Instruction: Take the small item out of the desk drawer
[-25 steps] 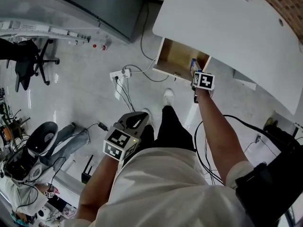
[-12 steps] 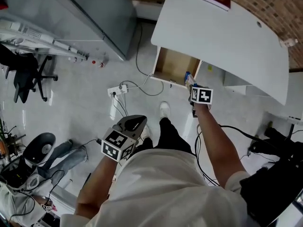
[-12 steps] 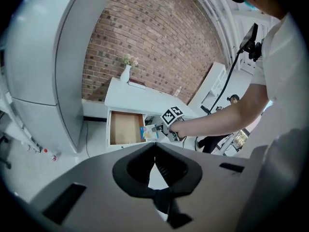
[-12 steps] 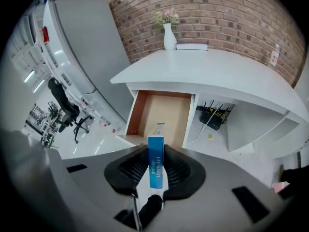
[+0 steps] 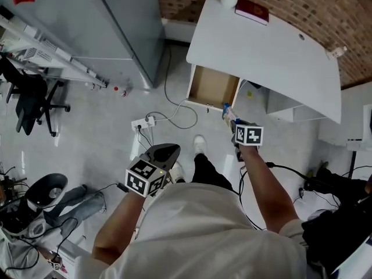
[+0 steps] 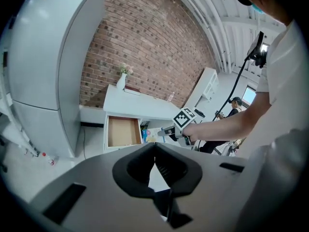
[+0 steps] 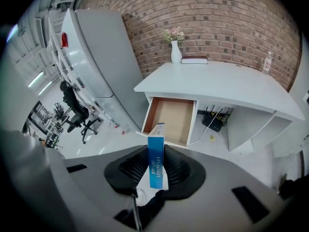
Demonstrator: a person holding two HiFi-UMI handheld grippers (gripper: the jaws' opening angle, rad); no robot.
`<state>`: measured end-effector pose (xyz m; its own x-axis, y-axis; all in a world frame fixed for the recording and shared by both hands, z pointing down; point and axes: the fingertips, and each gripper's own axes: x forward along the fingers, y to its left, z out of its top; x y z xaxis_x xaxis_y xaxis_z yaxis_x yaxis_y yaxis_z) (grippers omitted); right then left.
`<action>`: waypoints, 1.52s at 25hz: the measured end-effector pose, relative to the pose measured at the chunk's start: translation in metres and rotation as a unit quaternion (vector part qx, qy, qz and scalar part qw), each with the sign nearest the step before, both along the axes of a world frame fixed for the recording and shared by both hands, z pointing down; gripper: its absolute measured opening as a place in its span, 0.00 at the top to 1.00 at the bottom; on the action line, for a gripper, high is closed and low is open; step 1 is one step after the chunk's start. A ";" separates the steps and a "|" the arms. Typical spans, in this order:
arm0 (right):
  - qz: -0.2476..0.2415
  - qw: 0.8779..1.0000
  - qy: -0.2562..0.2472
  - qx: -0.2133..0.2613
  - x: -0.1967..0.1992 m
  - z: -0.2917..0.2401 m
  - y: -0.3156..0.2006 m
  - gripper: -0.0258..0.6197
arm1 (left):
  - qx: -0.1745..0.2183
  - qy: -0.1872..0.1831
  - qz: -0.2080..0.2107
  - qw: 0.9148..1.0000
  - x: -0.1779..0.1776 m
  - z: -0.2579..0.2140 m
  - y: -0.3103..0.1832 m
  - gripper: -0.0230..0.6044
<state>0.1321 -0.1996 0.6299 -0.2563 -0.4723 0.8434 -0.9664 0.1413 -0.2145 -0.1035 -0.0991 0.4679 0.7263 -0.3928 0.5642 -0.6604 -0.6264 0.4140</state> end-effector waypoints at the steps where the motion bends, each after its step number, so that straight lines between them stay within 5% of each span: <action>1: -0.002 1.000 -0.002 0.003 -0.006 -0.008 0.010 0.78 | 0.004 0.002 0.002 1.000 -0.004 -0.003 0.006 0.93; 21: -0.034 0.997 -0.030 0.063 -0.077 -0.117 0.177 0.78 | 0.042 0.009 -0.010 0.999 -0.079 -0.020 0.106 0.92; 38: -0.059 0.995 -0.039 0.075 -0.098 -0.142 0.223 0.78 | 0.052 -0.001 0.013 0.999 -0.074 -0.017 0.125 0.92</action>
